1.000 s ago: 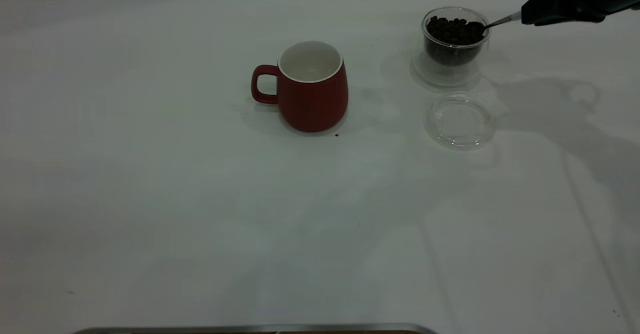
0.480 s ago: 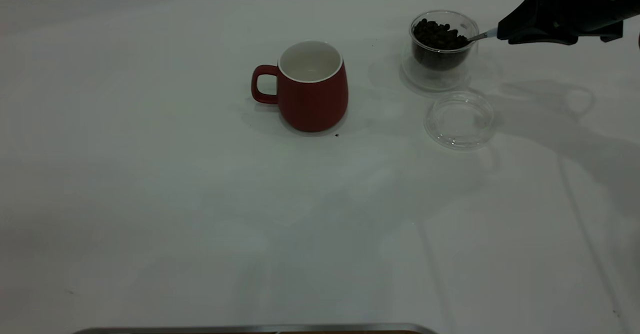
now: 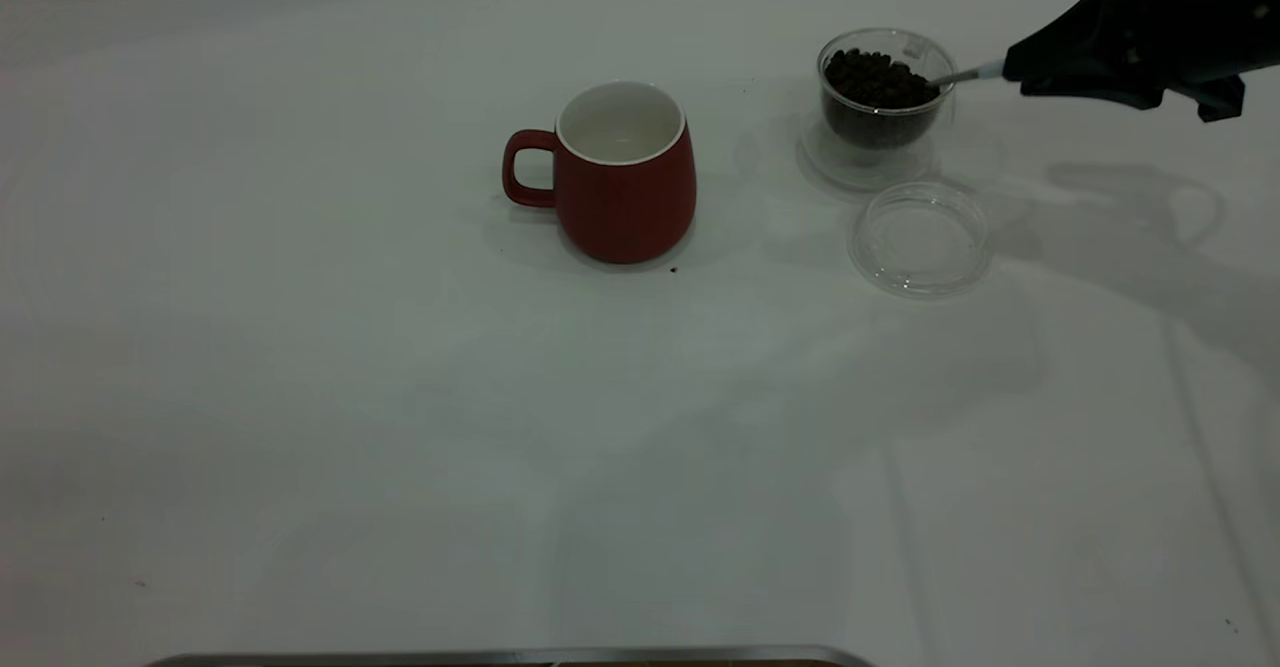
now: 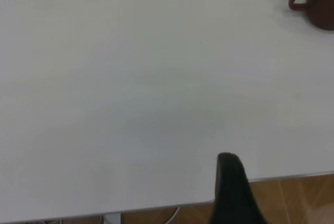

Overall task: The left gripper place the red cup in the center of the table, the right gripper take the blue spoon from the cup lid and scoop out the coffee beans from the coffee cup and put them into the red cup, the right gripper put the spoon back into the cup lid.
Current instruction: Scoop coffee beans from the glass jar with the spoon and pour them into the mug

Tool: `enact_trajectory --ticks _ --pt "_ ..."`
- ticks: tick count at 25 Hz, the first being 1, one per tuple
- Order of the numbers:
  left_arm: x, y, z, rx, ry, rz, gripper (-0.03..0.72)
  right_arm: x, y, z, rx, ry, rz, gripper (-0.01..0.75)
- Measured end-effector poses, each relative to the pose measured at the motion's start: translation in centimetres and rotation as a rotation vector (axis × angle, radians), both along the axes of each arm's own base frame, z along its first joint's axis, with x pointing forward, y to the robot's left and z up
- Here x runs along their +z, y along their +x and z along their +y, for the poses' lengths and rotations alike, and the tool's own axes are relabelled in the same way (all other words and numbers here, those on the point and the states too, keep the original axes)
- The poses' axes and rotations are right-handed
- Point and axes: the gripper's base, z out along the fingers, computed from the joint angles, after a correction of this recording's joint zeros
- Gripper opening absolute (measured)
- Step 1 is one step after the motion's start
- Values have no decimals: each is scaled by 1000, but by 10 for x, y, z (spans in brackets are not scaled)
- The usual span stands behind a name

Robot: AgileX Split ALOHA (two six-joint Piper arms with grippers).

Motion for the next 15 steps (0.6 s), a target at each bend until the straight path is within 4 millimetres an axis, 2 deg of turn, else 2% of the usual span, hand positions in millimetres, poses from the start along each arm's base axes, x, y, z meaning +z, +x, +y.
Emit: enact_trajectory --ticks 9,15 --pt "0 0 0 0 0 0 533 5 0 -2 -6 98 0 110" --pt "0 0 0 0 0 0 533 8 0 -10 -23 143 -5 110"
